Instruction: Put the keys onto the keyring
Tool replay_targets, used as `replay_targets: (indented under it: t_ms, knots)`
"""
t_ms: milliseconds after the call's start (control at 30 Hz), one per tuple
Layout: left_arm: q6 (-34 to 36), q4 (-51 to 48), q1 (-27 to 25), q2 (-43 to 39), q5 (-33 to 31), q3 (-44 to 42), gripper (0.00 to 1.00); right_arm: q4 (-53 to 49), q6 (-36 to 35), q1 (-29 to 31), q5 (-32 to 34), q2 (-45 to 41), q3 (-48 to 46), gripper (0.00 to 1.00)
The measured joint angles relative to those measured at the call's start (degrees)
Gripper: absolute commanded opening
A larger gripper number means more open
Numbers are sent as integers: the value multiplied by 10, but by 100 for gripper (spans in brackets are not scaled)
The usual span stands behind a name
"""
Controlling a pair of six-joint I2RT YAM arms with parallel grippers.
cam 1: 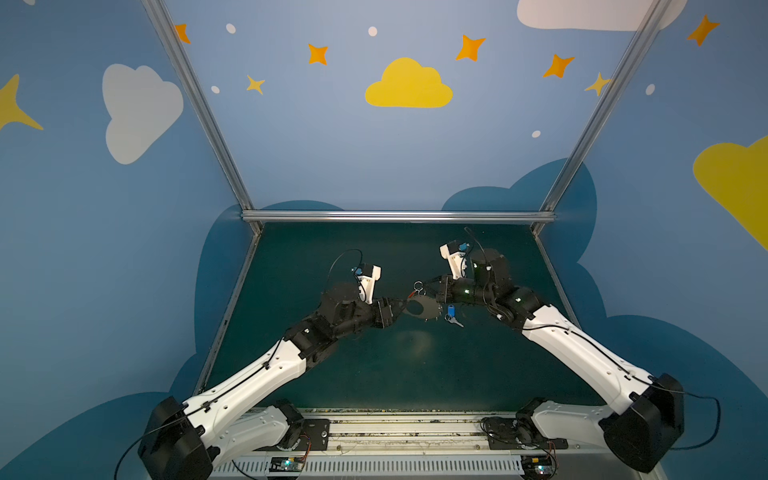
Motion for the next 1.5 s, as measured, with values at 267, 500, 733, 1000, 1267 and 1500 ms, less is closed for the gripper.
replay_targets:
  t_ms: [267, 500, 733, 1000, 1267, 1500]
  knots:
    - [17, 29, -33, 65, -30, 21, 49, 0, 18, 19, 42, -10, 0, 0]
    - [31, 43, -38, 83, -66, 44, 52, 4, 30, 26, 54, -10, -1, 0]
    - [40, 48, -39, 107, -88, 64, 40, 16, 35, 30, 59, -18, -11, 0]
    - [48, 51, -39, 134, -96, 78, 21, 21, 44, 32, 58, -24, -11, 0]
    - [57, 47, -39, 138, -113, 82, 4, 24, 45, 32, 61, -40, -17, 0]
    - [79, 12, -39, 137, -135, 82, 4, 19, 40, 31, 67, -58, -18, 0]
